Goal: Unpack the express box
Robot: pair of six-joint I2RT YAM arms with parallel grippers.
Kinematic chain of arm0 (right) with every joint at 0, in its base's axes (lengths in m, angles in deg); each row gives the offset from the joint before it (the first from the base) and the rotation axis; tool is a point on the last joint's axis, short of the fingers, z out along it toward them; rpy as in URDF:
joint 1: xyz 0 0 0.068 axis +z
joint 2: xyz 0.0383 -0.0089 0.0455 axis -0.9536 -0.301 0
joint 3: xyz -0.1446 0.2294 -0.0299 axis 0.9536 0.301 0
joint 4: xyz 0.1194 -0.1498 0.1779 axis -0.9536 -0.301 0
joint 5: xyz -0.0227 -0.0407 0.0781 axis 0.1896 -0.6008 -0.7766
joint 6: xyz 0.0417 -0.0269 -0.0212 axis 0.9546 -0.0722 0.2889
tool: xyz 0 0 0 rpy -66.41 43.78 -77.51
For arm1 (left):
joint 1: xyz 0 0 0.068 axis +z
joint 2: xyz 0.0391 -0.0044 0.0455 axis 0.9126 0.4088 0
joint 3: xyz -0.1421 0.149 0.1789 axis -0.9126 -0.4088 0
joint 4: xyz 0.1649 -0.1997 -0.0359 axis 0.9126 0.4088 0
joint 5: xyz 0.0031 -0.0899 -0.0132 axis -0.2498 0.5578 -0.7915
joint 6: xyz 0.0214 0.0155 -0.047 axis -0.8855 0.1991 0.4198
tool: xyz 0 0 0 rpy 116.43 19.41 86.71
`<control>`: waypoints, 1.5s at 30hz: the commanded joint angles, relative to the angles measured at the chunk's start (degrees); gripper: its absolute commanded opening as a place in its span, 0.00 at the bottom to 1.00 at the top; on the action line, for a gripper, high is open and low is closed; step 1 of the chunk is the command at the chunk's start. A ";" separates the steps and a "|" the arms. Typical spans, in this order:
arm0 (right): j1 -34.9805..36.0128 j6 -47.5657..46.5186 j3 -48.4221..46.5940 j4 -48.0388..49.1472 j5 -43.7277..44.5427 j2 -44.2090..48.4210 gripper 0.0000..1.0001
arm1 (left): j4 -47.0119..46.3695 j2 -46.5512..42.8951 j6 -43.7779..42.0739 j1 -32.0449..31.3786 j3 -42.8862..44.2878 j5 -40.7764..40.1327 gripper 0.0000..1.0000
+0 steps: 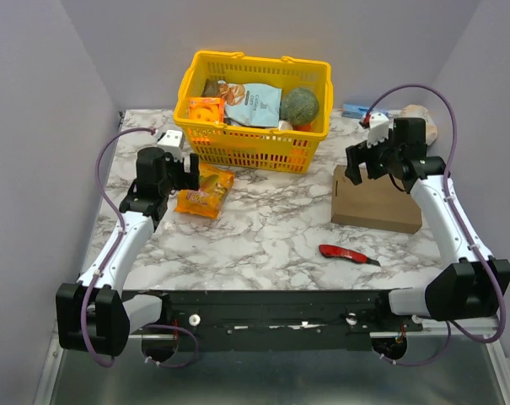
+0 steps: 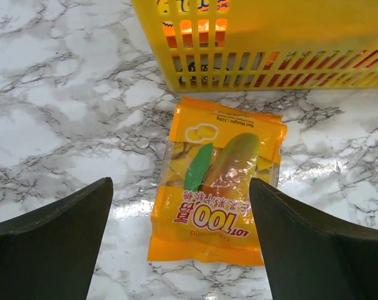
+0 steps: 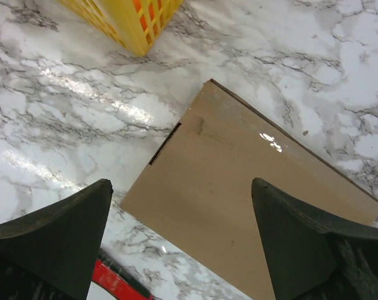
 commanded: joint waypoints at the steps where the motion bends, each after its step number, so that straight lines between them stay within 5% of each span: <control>1: -0.08 -13.40 1.63 -6.30 -0.52 2.30 1.00 | 1.97 -1.62 -2.58 -1.13 -0.61 6.94 0.99; 6: -0.16 -35.95 5.05 -20.43 -10.01 4.06 0.94 | 4.61 -1.62 -7.42 -1.83 -0.61 14.76 0.99; 13: 3.96 -50.25 16.90 -26.82 -12.23 7.75 0.83 | 6.98 -1.26 -11.02 -3.33 -0.35 16.61 0.99; 19: 11.78 -52.02 27.81 -17.76 -6.08 11.01 0.84 | 7.42 -2.32 -10.59 -3.77 -1.05 16.61 0.99; 36: 22.15 -52.64 29.66 -2.99 -3.00 -2.70 0.78 | 7.16 -4.34 -10.32 -4.21 -2.72 15.74 0.99; 45: 24.53 -51.51 29.67 -1.67 0.08 -7.09 0.54 | 7.25 -4.43 -11.64 -4.29 -2.72 16.00 0.99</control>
